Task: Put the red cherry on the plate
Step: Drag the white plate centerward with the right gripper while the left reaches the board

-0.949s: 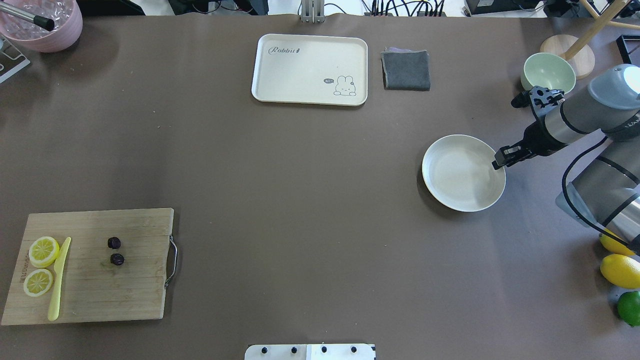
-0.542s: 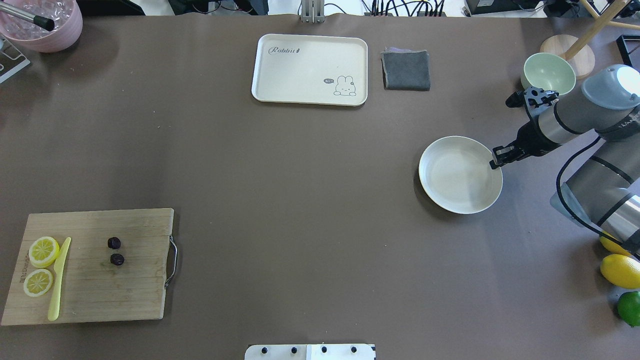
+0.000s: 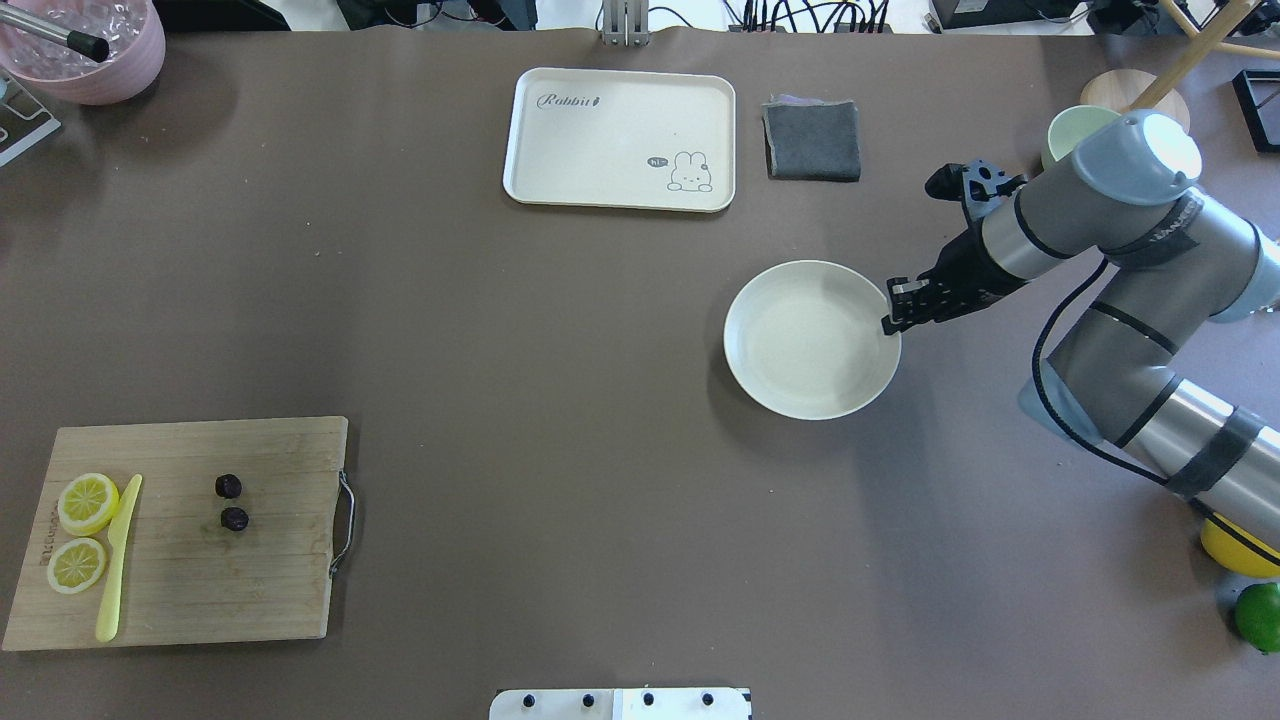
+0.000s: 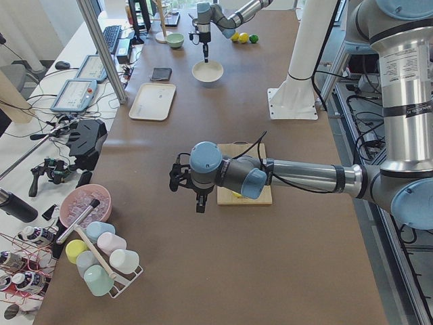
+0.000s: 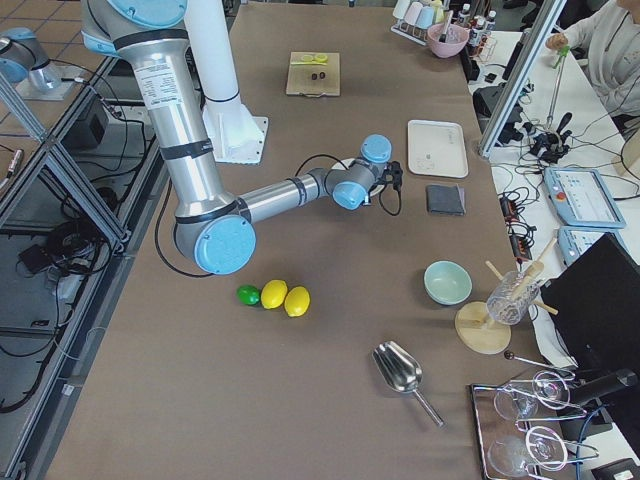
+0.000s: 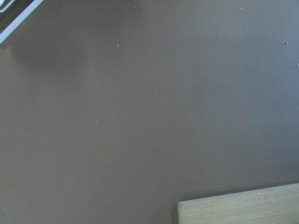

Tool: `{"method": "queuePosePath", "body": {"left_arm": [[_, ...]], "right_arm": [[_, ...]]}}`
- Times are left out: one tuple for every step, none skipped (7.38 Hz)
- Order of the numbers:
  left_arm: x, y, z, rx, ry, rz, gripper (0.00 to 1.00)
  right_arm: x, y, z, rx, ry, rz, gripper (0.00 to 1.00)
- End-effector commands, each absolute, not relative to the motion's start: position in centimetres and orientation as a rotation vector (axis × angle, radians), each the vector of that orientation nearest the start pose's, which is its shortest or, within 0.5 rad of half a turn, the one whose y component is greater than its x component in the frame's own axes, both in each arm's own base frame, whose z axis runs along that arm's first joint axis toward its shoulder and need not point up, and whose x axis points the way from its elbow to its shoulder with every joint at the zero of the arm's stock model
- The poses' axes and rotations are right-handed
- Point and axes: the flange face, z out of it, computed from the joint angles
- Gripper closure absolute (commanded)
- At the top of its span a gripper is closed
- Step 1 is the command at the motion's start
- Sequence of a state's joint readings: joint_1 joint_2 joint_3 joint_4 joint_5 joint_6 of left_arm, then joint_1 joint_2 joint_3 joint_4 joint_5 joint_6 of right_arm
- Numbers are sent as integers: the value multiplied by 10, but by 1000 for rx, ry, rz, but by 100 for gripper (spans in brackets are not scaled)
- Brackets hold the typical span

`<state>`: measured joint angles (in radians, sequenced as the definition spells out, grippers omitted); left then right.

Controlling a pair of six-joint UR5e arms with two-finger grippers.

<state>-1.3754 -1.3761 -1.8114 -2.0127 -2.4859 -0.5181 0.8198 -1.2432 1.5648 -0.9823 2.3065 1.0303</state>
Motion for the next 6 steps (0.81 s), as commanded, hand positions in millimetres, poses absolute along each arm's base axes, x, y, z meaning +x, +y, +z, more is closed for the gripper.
{"method": "queuePosePath", "body": {"left_arm": [[120, -404, 549, 54, 1055, -165, 3], [166, -388, 545, 32, 1060, -198, 3], [200, -370, 545, 19, 1062, -227, 3], [232, -356, 536, 3, 1083, -249, 3], [259, -342, 524, 5, 1085, -253, 3], [279, -330, 518, -2, 1082, -264, 3]], "right_arm": [[-451, -457, 346, -13, -1134, -3, 100], [-479, -438, 337, 2, -1129, -7, 100], [-499, -425, 330, 18, -1123, 1, 100], [-509, -417, 326, 12, -1124, 13, 100], [-514, -411, 323, 16, -1125, 7, 100], [-520, -407, 323, 23, -1120, 7, 100]]}}
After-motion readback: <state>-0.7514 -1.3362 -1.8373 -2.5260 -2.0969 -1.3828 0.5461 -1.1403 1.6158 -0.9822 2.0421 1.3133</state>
